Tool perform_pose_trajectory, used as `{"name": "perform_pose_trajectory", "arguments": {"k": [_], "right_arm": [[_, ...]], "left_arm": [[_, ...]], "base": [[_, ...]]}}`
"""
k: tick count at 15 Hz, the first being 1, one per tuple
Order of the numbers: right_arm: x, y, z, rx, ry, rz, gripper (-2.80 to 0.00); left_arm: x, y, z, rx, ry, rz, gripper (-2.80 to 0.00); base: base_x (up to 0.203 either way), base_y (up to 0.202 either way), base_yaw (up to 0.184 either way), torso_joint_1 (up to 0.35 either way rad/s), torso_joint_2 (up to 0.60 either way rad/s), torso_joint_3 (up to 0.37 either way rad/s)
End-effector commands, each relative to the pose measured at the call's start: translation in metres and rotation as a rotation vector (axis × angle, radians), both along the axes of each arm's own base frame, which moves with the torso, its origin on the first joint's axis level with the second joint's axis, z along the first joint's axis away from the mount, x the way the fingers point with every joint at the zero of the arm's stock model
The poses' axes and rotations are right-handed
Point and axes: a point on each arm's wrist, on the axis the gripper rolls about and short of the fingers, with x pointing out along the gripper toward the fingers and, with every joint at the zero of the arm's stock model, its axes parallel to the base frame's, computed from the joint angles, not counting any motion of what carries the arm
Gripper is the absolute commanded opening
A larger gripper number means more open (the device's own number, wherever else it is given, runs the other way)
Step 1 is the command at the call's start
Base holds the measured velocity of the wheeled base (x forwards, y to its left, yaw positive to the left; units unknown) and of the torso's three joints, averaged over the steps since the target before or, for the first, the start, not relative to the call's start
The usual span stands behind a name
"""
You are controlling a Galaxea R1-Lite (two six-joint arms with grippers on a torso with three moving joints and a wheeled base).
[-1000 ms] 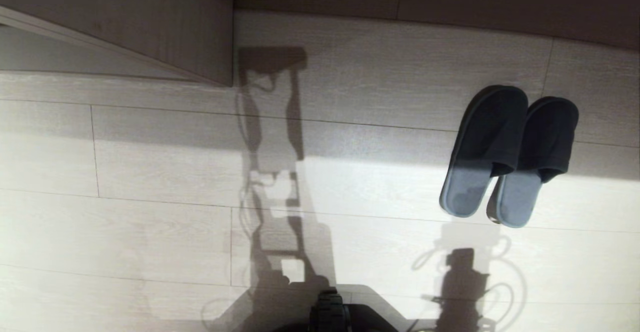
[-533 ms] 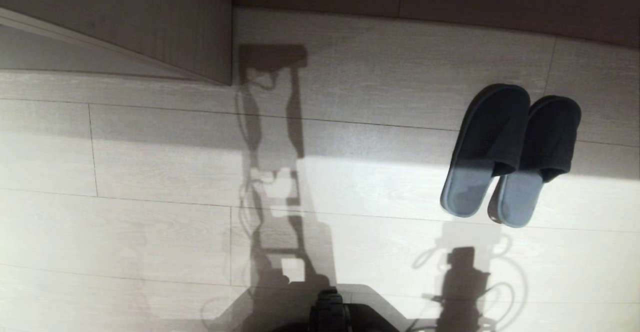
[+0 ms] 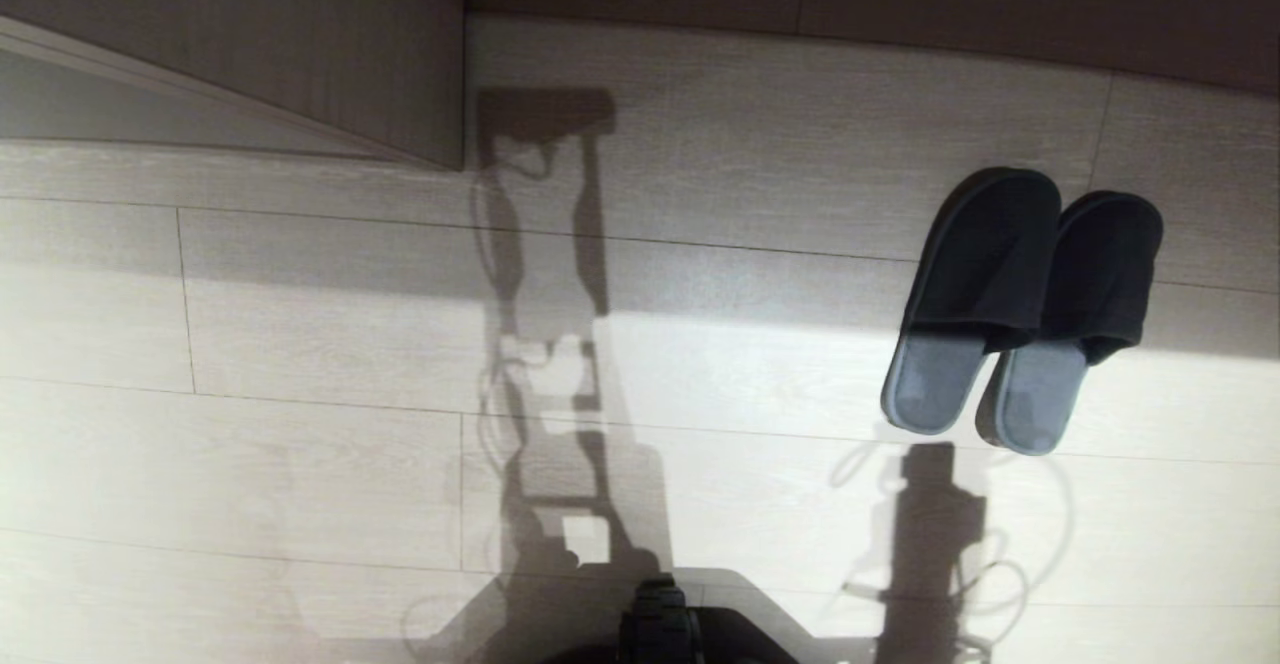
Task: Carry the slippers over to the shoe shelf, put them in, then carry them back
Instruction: Pick up the slippers on the floor
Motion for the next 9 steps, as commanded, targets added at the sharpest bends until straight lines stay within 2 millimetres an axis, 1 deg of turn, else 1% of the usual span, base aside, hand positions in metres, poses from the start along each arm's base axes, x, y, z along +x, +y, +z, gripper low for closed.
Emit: {"name": "perform_pose_trajectory", "arguments": {"k": [1,3,6,7,8,9], "right_arm": [[0.032,0.001,0.012,0.003,0.114,0.012,-2.8],[0.076,0.004,0.019,0.006,0.22,0.014,-2.8],[0.143,0.007,0.012,0.004,0.312,0.004,-2.8],[0.164,0.008,0.006,0.001,0.319,-0.01,0.0],[0.183,0.009,0.0,-0.006,0.304,-0.028,0.0],[0.197,0.009,-0.003,-0.013,0.264,-0.046,0.0]], "left_arm": [[0.0,0.0,0.0,0.0,-0.002,0.0,-2.8],[0.0,0.0,0.0,0.0,-0.002,0.002,-2.8],[0.0,0.0,0.0,0.0,-0.001,0.002,-2.8],[0.0,0.0,0.0,-0.002,-0.002,0.002,-2.8],[0.0,0.0,0.0,0.0,-0.001,0.002,-2.8],[0.0,0.0,0.0,0.0,-0.001,0.002,-2.8]], "base": [[0.0,0.0,0.0,0.0,0.0,0.0],[0.0,0.0,0.0,0.0,0.0,0.0],[0.0,0.0,0.0,0.0,0.0,0.0],[0.0,0.0,0.0,0.0,0.0,0.0],[0.0,0.0,0.0,0.0,0.0,0.0],[0.0,0.0,0.0,0.0,0.0,0.0]]}}
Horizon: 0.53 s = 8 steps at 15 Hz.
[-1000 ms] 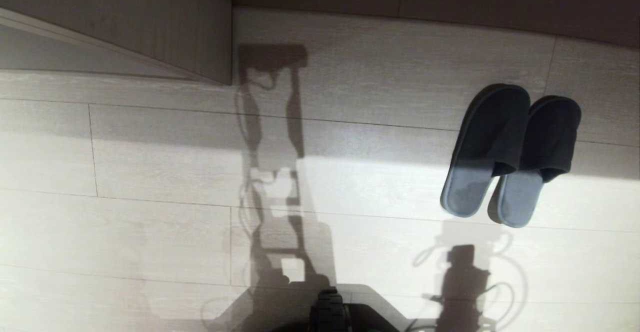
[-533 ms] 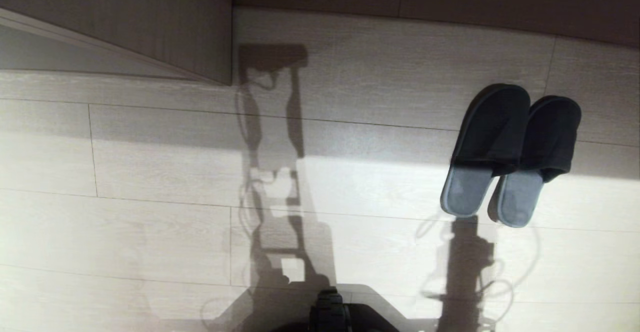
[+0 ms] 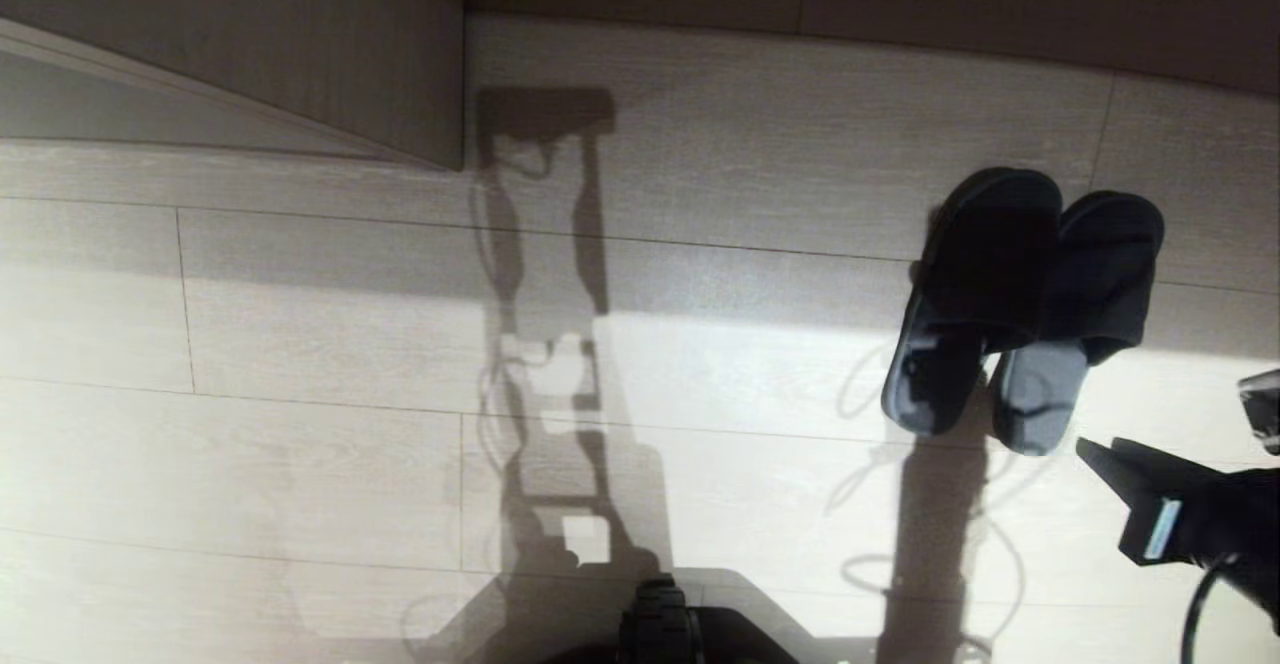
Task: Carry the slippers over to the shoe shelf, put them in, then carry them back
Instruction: Pick up the slippers on the floor
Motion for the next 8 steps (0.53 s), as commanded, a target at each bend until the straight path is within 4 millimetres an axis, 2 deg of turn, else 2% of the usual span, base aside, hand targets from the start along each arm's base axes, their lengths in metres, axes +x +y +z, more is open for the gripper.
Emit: {"name": "perform_pose_trajectory", "arguments": {"k": [1,3,6,8], "right_arm": [[0.044,0.002,-0.023,-0.012,0.009,-0.022,0.0],[0.054,0.002,-0.025,-0.025,-0.053,-0.064,0.0],[0.06,0.001,-0.034,-0.018,-0.023,-0.076,0.0],[0.068,0.0,-0.027,0.028,-0.12,-0.123,0.0]], "left_arm": [[0.0,0.0,0.0,0.0,-0.001,-0.001,-2.8],[0.0,0.0,0.0,0.0,-0.002,-0.001,-2.8],[0.0,0.0,0.0,0.0,-0.002,0.001,-2.8],[0.0,0.0,0.0,-0.002,-0.002,0.001,-2.8]], "base": [[0.0,0.0,0.0,0.0,0.0,0.0],[0.0,0.0,0.0,0.0,0.0,0.0],[0.0,0.0,0.0,0.0,0.0,0.0],[0.0,0.0,0.0,0.0,0.0,0.0]]}}
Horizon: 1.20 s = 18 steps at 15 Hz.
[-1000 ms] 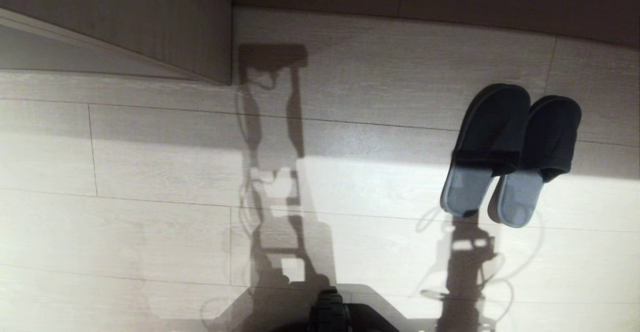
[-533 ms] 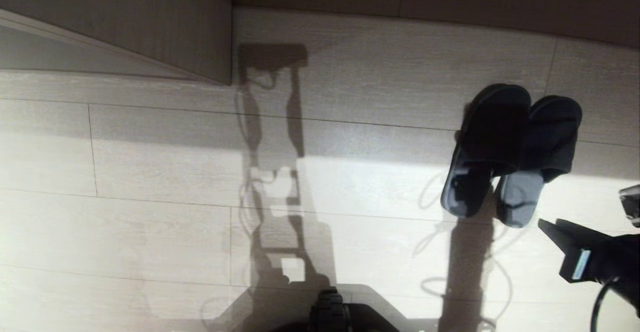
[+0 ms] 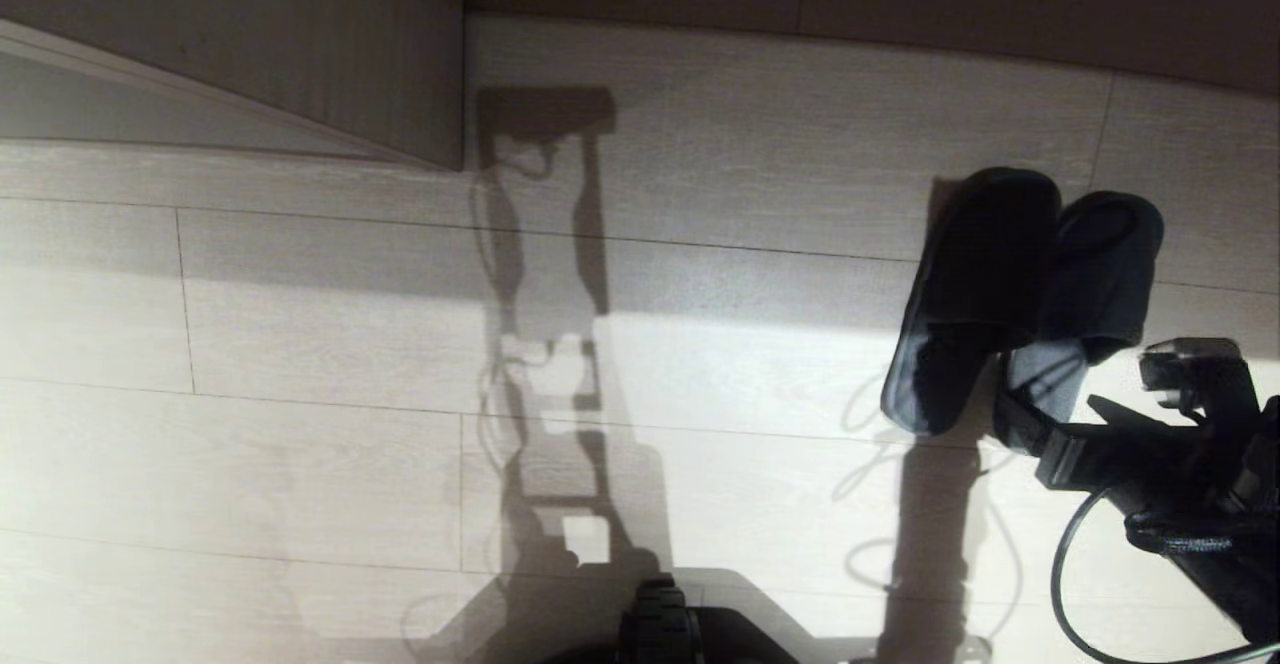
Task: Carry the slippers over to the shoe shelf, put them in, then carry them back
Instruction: Pick up the slippers on the floor
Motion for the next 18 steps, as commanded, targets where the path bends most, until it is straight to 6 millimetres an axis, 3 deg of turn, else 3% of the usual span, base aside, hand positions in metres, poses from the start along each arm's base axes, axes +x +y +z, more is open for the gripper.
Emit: {"name": "perform_pose_trajectory", "arguments": {"k": [1,3,7,10,18], "right_arm": [[0.009,-0.001,-0.005,0.014,-0.013,-0.041,0.0],[0.017,-0.002,-0.011,0.024,-0.023,-0.108,0.0],[0.035,-0.002,-0.002,0.071,-0.103,-0.151,0.0],[0.046,-0.002,-0.008,0.111,-0.101,-0.167,0.0],[0.075,-0.002,0.0,0.156,-0.177,-0.152,0.0]], "left_arm": [[0.0,0.0,0.0,0.0,-0.001,0.0,-2.8],[0.0,0.0,0.0,0.001,-0.002,-0.001,-2.8],[0.0,0.0,0.0,0.001,-0.002,0.001,-2.8],[0.0,0.0,0.0,0.001,-0.002,-0.002,-2.8],[0.0,0.0,0.0,0.001,-0.002,-0.001,-2.8]], "base": [[0.0,0.0,0.0,0.0,0.0,0.0],[0.0,0.0,0.0,0.0,0.0,0.0],[0.0,0.0,0.0,0.0,0.0,0.0],[0.0,0.0,0.0,0.0,0.0,0.0],[0.0,0.0,0.0,0.0,0.0,0.0]]}}
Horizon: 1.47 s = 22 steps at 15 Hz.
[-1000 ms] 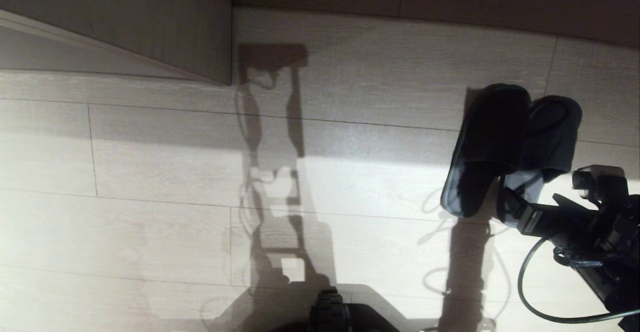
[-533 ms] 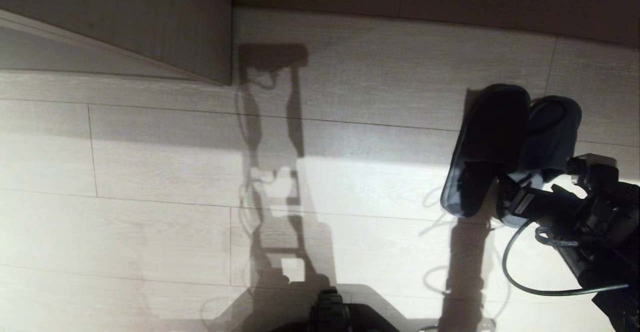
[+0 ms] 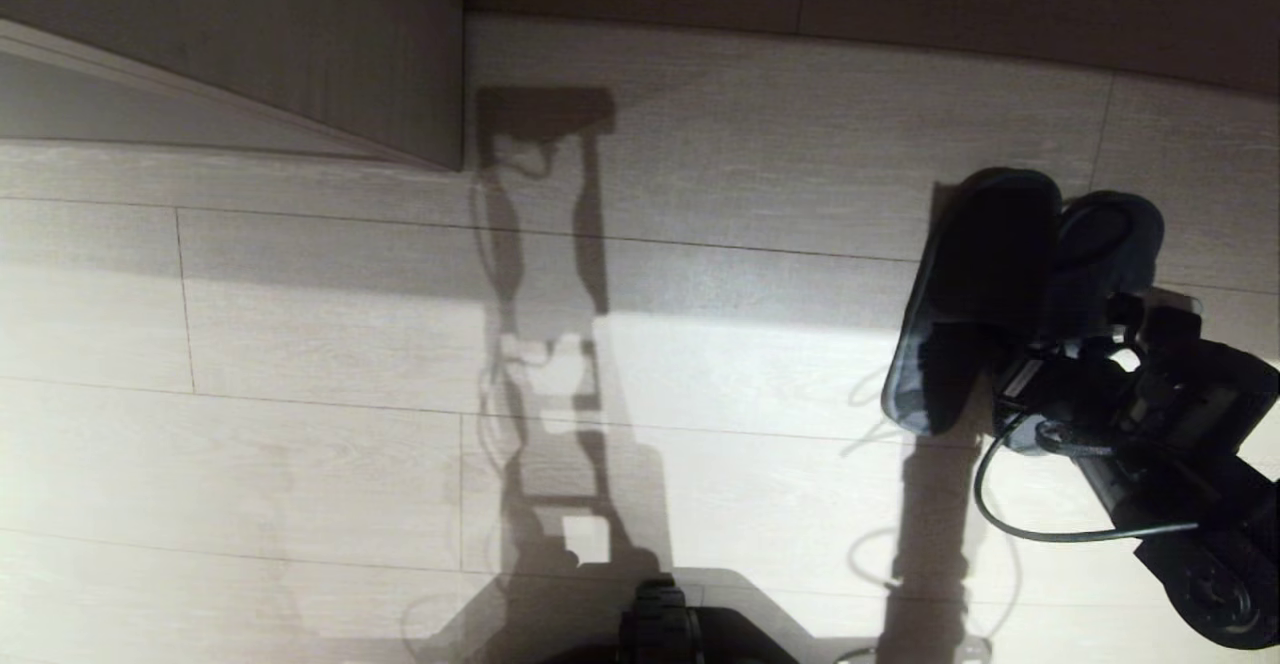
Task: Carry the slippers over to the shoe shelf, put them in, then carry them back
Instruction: Pick up the slippers on the floor
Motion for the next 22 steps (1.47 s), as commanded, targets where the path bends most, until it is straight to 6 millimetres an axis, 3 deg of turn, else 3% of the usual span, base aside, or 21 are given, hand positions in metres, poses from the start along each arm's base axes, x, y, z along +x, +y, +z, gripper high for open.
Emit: {"name": "perform_pose_trajectory", "arguments": {"k": [1,9,22], "right_arm": [[0.004,0.001,0.004,0.002,-0.026,0.02,0.0],[0.018,-0.004,0.02,-0.097,-0.085,0.083,0.0],[0.029,-0.025,0.02,-0.165,-0.093,0.114,0.0]], "left_arm": [[0.0,0.0,0.0,-0.001,-0.003,0.0,-2.8],[0.0,0.0,0.0,-0.001,-0.003,0.001,-2.8],[0.0,0.0,0.0,0.001,-0.003,0.0,-2.8]], "base": [[0.0,0.0,0.0,0.0,0.0,0.0],[0.0,0.0,0.0,0.0,0.0,0.0],[0.0,0.0,0.0,0.0,0.0,0.0]]}}
